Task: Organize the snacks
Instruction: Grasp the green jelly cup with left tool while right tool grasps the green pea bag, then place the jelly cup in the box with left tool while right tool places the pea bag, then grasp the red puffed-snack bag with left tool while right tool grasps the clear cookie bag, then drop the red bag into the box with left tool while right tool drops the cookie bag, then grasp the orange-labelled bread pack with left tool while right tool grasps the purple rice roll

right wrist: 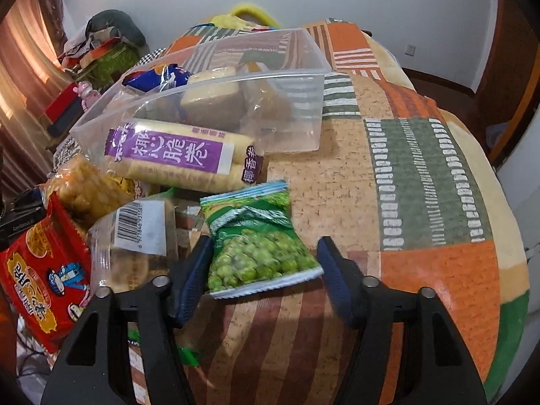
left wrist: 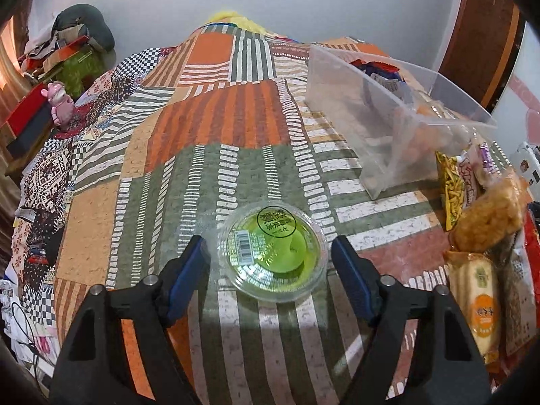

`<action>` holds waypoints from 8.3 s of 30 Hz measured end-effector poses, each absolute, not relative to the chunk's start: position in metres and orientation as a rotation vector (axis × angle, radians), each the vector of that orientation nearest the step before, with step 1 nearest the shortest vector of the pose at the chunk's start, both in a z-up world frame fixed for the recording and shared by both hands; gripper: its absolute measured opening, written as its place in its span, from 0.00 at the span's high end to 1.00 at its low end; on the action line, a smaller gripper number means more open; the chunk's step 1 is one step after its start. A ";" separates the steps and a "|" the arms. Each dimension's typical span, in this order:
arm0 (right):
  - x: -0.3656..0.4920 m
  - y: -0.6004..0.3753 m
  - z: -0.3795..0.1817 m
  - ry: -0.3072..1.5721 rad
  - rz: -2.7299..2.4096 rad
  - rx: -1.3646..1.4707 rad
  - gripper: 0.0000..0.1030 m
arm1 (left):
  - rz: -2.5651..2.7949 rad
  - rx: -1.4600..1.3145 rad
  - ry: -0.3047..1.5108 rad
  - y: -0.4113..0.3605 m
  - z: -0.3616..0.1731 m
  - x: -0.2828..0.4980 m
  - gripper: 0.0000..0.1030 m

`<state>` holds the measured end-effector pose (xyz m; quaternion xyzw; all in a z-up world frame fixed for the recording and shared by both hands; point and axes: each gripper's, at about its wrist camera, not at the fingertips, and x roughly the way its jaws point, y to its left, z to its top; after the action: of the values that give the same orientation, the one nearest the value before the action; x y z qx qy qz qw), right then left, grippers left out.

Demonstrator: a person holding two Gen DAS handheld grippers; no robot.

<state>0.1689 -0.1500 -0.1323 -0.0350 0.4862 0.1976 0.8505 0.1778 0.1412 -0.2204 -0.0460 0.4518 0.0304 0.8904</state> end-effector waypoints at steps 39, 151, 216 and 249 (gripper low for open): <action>0.177 -0.154 -0.053 0.731 0.403 -0.005 0.55 | -0.090 -0.118 0.675 0.080 -0.101 0.192 0.46; 0.119 -0.140 -0.103 0.912 0.562 0.005 0.57 | -0.284 -0.074 0.774 -0.005 -0.137 0.125 0.78; 0.246 -0.115 -0.058 0.796 0.427 -0.026 0.47 | -0.099 -0.083 0.623 0.009 -0.095 0.312 0.48; 0.176 -0.080 -0.119 0.956 0.423 -0.280 0.29 | -0.139 -0.051 0.847 0.064 -0.157 0.153 0.35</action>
<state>0.1758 -0.0803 -0.1191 -0.1335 0.4551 0.2014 0.8570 0.1526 0.0640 -0.1566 -0.0248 0.4108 -0.0673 0.9089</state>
